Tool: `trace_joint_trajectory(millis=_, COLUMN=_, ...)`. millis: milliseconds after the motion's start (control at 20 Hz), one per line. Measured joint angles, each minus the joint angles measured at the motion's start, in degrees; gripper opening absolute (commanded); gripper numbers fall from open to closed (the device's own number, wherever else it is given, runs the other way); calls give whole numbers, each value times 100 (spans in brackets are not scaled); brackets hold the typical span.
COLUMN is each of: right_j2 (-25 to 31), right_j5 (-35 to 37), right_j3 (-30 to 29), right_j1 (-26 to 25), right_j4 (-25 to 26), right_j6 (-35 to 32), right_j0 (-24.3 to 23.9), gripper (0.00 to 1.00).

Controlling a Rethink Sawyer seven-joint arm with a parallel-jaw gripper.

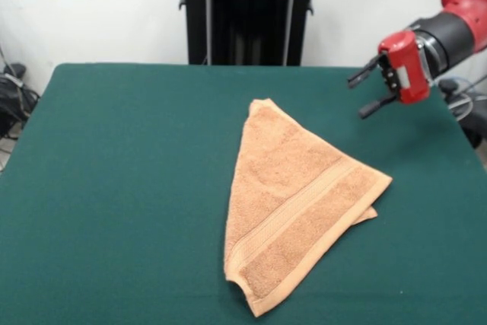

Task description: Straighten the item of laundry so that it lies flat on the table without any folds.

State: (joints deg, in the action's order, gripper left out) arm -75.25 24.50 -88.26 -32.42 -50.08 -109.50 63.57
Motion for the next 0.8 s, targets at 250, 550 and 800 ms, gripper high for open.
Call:
trace_joint_trajectory(millis=250, right_j2=596, right_j5=-895, right_j3=-315, right_j1=786, right_j4=684, right_j6=0, right_j0=-48, gripper=100)
trace_joint_trajectory(millis=550, right_j2=947, right_j5=-1936, right_j3=-631, right_j1=1571, right_j4=1385, right_j6=0, right_j0=-122, gripper=100)
trace_joint_trajectory(millis=800, right_j2=1139, right_j5=-2038, right_j3=-644, right_j1=1906, right_j4=1593, right_j6=0, right_j0=-202, gripper=100)
